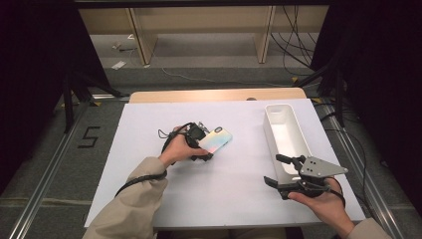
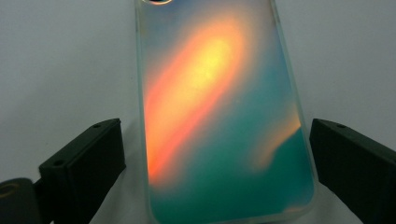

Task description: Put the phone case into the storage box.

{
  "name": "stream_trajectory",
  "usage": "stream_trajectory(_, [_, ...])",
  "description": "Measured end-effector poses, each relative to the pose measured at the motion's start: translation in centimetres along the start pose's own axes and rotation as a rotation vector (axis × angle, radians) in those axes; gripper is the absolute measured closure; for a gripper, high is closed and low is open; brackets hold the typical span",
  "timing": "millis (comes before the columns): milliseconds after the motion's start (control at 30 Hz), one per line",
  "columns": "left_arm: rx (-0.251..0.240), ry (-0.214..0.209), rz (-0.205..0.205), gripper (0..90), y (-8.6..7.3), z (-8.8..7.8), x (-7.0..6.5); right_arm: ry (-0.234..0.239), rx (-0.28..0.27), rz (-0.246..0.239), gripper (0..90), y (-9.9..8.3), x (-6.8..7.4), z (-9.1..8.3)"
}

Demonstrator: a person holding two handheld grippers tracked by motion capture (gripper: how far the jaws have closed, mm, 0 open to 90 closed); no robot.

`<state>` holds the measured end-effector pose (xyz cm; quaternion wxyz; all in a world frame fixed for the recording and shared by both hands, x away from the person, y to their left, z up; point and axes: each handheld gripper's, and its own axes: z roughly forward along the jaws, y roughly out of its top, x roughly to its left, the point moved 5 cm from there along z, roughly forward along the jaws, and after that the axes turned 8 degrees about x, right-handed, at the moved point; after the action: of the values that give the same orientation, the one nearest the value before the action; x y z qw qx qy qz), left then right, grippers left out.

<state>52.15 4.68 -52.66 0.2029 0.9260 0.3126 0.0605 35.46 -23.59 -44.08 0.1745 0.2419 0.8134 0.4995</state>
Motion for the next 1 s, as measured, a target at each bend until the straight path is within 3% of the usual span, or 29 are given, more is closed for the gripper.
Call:
stream_trajectory(167, [0.009,-0.012,0.026,5.4,0.19,-0.01,0.09,-0.001,0.001,0.0,19.2,-0.01,0.0,0.02])
stream_trajectory(1000, [0.036,-0.02,0.031,7.5,0.41,-0.09,0.16,0.003,0.009,-0.004,19.1,-0.09,0.03,0.07])
